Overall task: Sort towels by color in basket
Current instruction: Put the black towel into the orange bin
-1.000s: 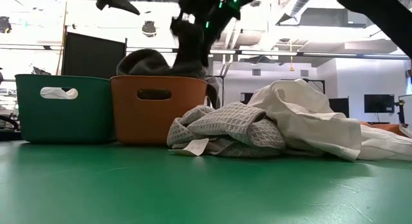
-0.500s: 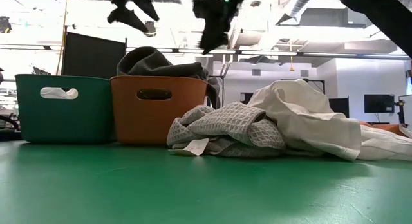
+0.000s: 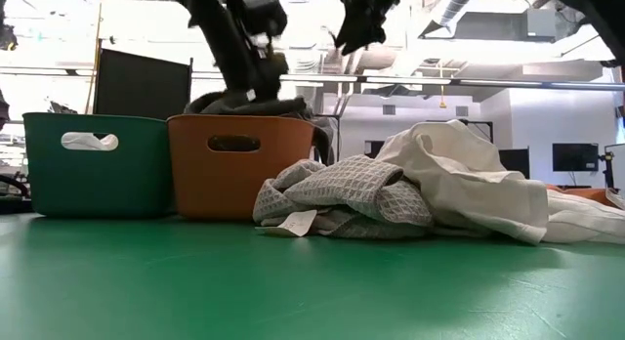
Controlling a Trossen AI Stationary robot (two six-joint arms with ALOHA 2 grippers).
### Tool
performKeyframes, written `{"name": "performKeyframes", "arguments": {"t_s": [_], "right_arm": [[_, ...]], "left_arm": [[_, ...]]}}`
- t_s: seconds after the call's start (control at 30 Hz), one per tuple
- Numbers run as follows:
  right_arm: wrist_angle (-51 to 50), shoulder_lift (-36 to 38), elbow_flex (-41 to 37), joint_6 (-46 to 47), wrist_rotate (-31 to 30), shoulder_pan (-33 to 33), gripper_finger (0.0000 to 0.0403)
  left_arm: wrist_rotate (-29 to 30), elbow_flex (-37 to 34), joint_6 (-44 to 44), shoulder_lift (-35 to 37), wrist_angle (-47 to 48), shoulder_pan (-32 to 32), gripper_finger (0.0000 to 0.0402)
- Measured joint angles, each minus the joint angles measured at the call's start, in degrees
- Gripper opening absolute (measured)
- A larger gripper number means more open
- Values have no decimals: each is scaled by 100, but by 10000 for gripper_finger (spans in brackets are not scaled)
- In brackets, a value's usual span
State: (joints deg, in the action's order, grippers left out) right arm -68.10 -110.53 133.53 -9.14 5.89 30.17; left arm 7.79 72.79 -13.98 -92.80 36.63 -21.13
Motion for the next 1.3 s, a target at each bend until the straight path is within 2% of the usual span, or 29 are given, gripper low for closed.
{"name": "performKeyframes", "arguments": {"t_s": [0.2, 0.4, 0.57, 0.87, 0.97, 1.1, 1.3], "right_arm": [[48, 89, 0, -130, 1, -114, 240], [-52, 106, 0, -282, 4, -168, 240], [-26, 106, 0, -352, 4, -114, 240], [7, 109, 0, -386, 5, 33, 240], [39, 109, 0, -444, 7, 98, 240], [168, 109, 0, -444, 7, 169, 240], [163, 109, 0, -442, 10, 187, 240]], "left_arm": [[-112, 36, -212, -1166, -192, -45, 270], [-186, 35, -259, -1555, -282, 40, 270], [-220, -3, -279, -1123, -267, 27, 270], [-200, -20, -19, 547, -136, 31, 270], [-156, -11, 306, 895, -161, 54, 270], [-418, -9, 739, 868, -171, 220, 270], [-995, -40, 1280, -32, -307, 576, 270]]}}
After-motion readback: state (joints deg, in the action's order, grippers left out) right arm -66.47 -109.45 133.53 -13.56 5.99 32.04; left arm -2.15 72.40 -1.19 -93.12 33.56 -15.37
